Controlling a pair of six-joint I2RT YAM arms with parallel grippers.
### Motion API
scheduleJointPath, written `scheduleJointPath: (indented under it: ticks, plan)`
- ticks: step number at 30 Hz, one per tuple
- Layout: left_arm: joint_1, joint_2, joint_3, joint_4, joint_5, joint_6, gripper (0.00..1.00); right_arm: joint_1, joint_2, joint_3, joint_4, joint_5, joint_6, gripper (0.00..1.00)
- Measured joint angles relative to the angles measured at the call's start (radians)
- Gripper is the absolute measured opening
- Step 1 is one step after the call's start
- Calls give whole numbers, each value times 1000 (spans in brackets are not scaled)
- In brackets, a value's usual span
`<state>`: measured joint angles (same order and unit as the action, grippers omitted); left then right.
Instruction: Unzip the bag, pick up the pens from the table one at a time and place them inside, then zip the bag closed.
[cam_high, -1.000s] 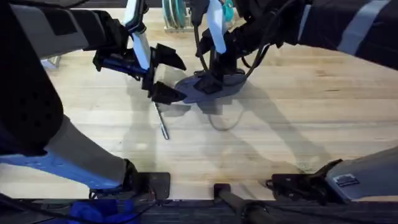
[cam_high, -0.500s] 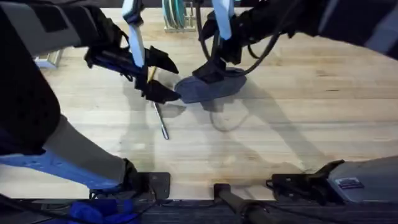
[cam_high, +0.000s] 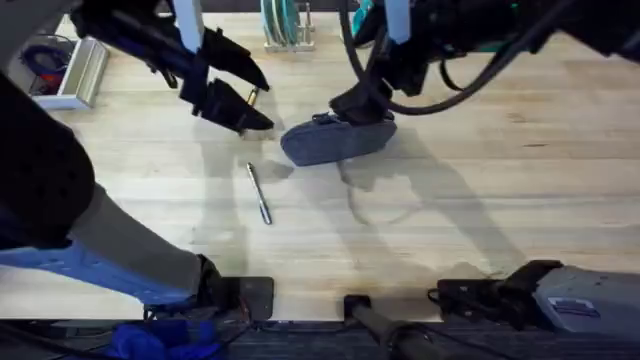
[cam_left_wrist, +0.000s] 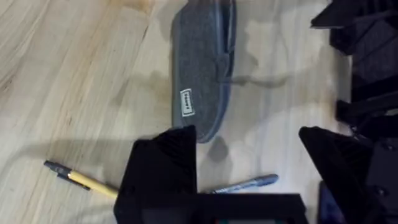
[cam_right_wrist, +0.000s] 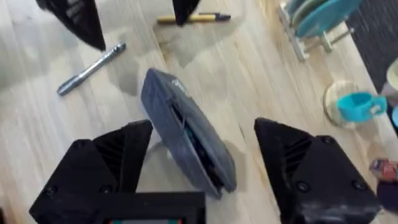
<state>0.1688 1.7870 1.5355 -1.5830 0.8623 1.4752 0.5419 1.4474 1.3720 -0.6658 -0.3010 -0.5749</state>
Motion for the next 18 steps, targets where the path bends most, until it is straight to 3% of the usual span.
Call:
scheduleJointPath:
  ticks: [4, 8, 15, 18]
  plan:
    - [0, 0, 83, -95, -24, -2, 995, 0, -44, 0, -45, 31, 21, 995]
    - [0, 0, 130, -111, -38, -27, 995, 0, -88, 0, -77, 70, 41, 995]
    - [0, -16, 153, -111, -56, -103, 996, 0, -132, 16, -149, 123, 55, 996]
    - [0, -119, 153, -111, -92, -178, 997, 0, -132, 51, -193, 133, 56, 995]
